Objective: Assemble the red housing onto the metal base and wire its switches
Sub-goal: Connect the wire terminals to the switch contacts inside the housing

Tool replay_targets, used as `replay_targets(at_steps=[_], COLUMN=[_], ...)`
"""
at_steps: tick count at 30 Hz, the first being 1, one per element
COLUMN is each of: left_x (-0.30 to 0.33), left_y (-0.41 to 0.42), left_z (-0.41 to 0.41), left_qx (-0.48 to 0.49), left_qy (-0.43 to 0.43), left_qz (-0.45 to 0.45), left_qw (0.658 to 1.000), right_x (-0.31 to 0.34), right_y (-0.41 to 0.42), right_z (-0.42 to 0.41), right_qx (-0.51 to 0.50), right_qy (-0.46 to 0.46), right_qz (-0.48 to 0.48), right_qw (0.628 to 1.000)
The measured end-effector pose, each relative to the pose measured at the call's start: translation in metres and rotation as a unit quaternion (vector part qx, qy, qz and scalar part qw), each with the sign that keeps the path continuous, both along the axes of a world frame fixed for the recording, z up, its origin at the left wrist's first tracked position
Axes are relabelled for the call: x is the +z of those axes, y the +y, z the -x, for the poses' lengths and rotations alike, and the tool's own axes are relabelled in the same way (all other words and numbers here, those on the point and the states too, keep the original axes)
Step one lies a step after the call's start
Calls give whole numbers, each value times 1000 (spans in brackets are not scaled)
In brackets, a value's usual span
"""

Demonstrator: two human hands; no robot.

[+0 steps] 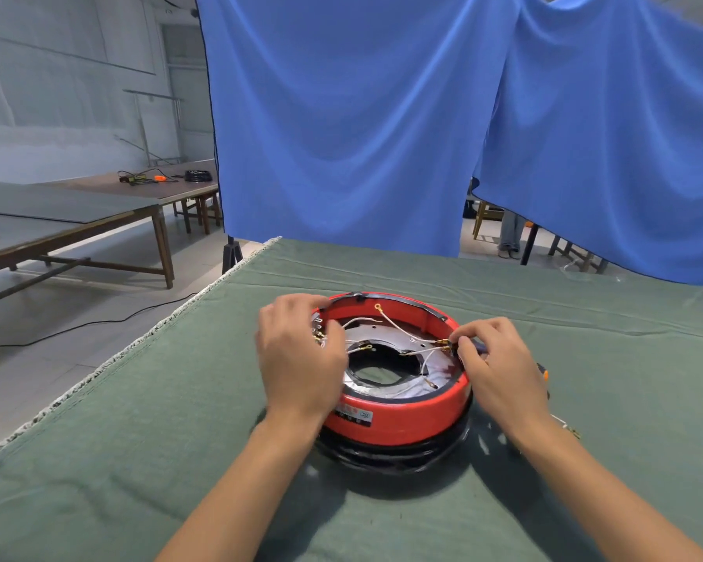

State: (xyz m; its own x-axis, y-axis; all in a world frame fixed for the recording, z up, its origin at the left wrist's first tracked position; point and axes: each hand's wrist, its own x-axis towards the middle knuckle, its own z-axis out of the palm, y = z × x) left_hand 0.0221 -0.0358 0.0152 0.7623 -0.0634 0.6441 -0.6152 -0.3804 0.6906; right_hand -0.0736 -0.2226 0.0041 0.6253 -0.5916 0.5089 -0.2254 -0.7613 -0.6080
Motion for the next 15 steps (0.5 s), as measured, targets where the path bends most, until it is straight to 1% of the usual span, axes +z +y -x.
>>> replay_targets(at_steps=[2,5,8,11,15], left_x=[3,2,5,7,3], left_y=[-14,-32,-38,-47,-56], left_z=[23,43,45,47,42], left_qx=[-36,-51,-35,-31,-48], left_qy=[-74,-143,-180,-212,-210], left_qz=[-86,-191,-231,-259,-295], left_qw=[993,970,955,942,931], right_x=[1,2,4,9,7], right_y=[-1,-5,-16,-29,-43], right_z=[-4,-6,0,7,14], right_qx=[7,36,99,162,169], right_qy=[-1,-9,-7,-11,-23], right_qz=[-12,-47,-76,-126,-177], right_qw=[1000,998,992,979,969])
